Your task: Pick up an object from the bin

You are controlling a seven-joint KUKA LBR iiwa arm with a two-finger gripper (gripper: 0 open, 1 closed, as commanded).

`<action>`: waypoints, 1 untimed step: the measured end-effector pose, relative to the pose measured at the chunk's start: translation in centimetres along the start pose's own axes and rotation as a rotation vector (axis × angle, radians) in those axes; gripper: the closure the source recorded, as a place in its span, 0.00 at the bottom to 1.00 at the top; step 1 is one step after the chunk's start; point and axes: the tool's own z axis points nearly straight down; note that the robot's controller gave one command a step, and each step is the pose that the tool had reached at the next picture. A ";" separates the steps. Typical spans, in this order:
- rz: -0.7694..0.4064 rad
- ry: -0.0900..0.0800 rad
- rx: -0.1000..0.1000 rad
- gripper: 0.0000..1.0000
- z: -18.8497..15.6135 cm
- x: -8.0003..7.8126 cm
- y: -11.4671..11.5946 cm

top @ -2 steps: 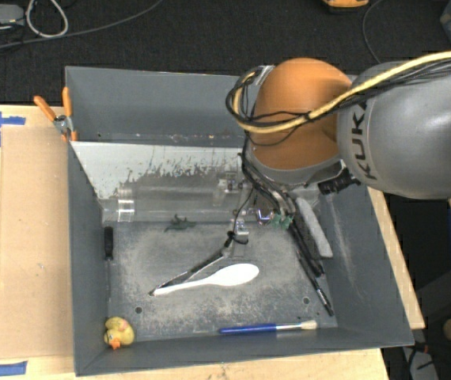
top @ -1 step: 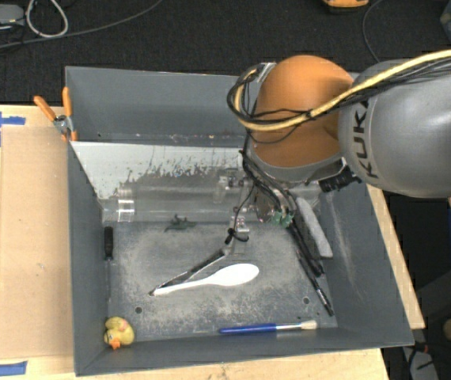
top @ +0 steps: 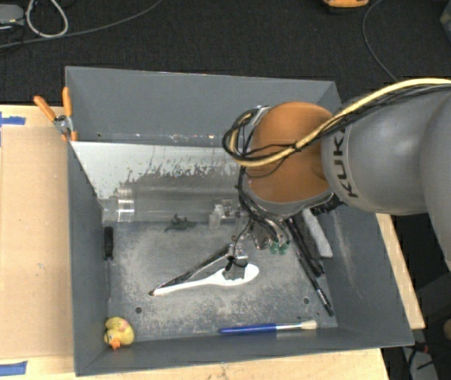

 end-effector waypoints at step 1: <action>-0.019 0.005 0.000 0.00 3.7 0.3 -0.2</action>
Offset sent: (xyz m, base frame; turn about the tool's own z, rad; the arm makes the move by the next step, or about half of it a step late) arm -0.0106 -0.0105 -0.0189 -0.0416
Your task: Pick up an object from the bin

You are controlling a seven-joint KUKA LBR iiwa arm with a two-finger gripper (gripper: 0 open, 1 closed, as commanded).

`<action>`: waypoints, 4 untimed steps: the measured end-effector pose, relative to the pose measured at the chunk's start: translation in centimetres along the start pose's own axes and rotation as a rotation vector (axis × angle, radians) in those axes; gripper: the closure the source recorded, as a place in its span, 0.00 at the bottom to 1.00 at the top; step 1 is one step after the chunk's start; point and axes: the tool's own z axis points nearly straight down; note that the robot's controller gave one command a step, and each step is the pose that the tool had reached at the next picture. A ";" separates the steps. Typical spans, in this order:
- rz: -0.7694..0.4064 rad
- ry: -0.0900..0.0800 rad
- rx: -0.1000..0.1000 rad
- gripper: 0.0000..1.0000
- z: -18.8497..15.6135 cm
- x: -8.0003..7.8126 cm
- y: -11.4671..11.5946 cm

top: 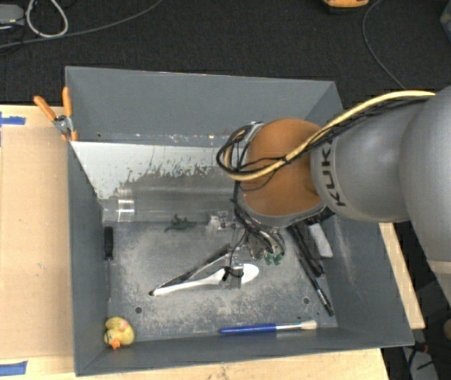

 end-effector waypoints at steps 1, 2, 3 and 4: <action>-0.022 0.000 0.000 0.00 -1.9 0.9 -0.7; 0.064 0.001 -0.001 0.00 2.6 1.3 -1.6; 0.149 -0.003 -0.002 1.00 3.0 1.5 -0.2; 0.150 -0.003 -0.002 1.00 3.0 1.5 -0.2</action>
Offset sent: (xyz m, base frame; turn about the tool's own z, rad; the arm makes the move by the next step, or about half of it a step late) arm -0.0117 -0.0204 -0.0304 0.0765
